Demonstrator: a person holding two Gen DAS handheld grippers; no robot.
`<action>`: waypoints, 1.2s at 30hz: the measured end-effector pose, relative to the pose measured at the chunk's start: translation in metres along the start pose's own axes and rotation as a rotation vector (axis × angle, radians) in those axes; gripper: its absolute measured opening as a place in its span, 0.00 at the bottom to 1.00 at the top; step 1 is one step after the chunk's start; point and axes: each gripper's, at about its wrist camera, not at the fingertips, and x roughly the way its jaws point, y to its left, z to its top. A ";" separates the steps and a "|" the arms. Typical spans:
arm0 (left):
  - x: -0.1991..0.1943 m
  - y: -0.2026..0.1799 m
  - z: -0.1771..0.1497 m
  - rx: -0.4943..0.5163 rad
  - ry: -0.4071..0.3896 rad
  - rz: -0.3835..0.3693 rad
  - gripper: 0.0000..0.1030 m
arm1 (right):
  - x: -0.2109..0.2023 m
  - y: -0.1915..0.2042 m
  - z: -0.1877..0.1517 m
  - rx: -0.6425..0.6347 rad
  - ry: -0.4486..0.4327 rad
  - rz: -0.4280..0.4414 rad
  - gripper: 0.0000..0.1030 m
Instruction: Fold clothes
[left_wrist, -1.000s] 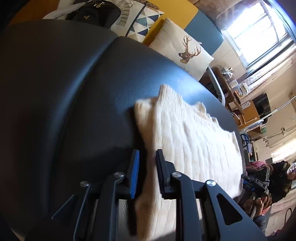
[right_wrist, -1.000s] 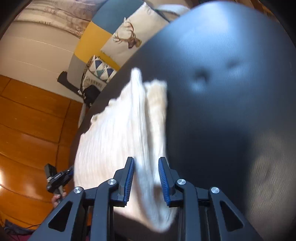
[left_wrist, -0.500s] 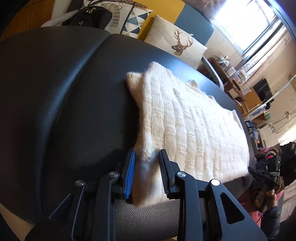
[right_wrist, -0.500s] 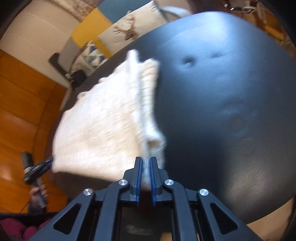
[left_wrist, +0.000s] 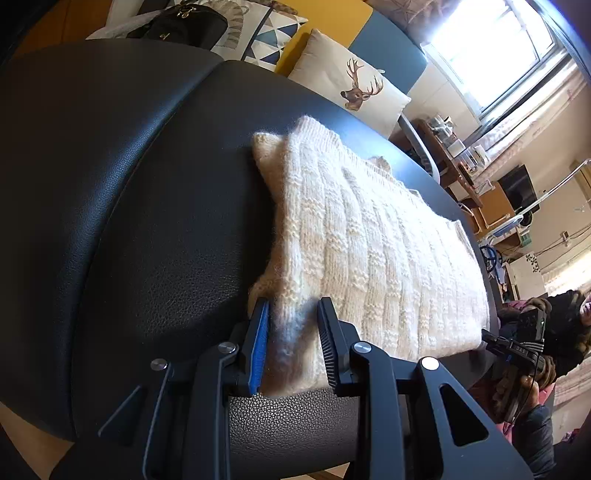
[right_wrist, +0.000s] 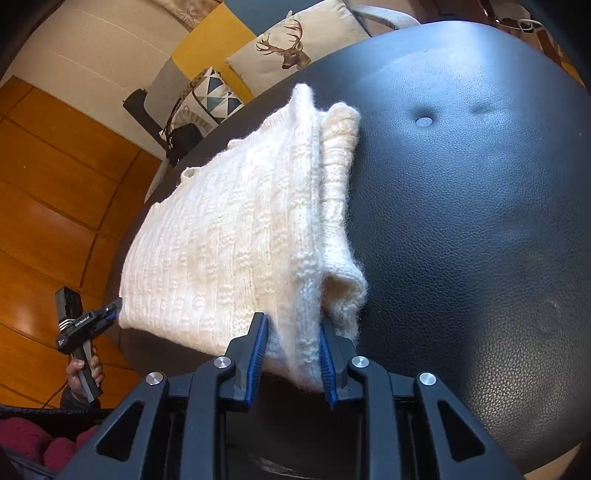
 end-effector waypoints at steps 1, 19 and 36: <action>0.000 0.000 -0.001 -0.003 0.000 -0.003 0.28 | 0.001 0.008 -0.001 -0.062 0.004 -0.033 0.26; 0.000 0.004 -0.002 -0.018 0.006 -0.026 0.28 | 0.012 0.058 -0.001 -0.239 0.087 -0.191 0.24; -0.007 0.005 0.000 0.028 0.012 -0.053 0.28 | -0.030 0.028 -0.019 -0.067 0.024 -0.152 0.21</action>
